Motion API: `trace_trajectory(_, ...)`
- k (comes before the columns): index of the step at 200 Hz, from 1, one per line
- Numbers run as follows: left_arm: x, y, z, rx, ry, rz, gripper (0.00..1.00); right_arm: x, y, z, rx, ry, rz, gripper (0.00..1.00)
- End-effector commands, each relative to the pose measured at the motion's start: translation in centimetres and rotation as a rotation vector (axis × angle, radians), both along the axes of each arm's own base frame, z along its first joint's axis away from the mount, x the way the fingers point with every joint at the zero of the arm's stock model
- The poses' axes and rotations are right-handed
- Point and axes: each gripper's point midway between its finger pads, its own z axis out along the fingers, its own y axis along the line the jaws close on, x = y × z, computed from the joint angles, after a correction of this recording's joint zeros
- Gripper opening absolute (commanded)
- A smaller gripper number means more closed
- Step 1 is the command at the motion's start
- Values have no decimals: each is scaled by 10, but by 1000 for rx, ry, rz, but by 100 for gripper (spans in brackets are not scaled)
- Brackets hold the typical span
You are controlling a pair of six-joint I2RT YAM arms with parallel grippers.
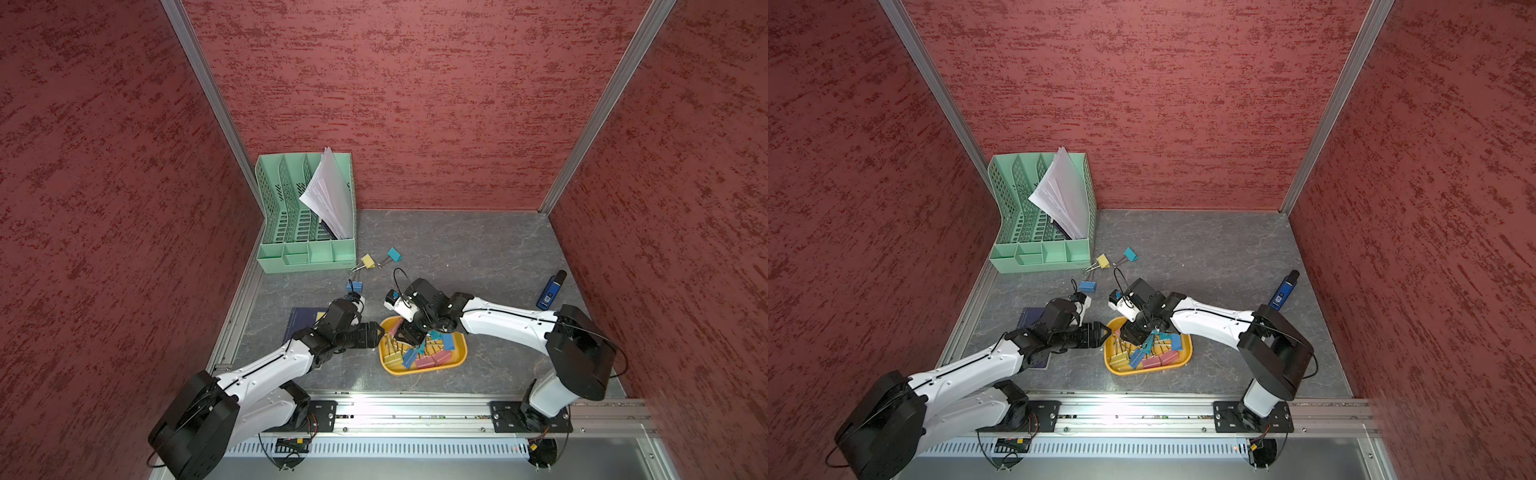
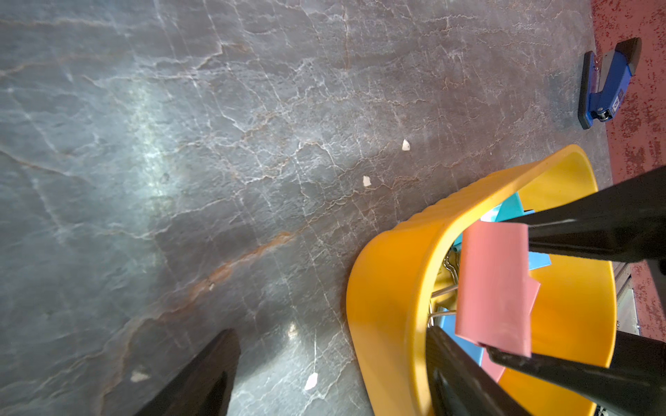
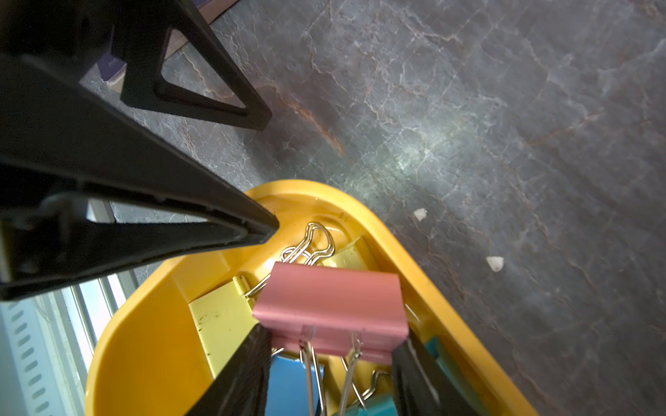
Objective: Put the binder clips in the storage box
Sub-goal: Place the binder clip in the storage box, then pick up the binder clip at the center of the board.
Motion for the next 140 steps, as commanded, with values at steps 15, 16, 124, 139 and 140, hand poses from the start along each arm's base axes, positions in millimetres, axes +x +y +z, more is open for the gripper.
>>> trace_trajectory(15,-5,3,-4,15,-3,-20,84,-2,-1,-8,-27,3,15,51)
trace_trajectory(16,-5,2,-4,16,-3,-20,84,-2,-1,-8,-29,4,14,52)
trace_trajectory(124,-5,2,-3,11,-5,-25,84,34,-4,56,100,-119,-50,80)
trace_trajectory(139,-5,2,-3,10,-7,-24,84,61,-13,66,98,-167,-131,86)
trace_trajectory(140,-5,2,-3,10,-7,-24,84,63,-14,67,99,-172,-138,86)
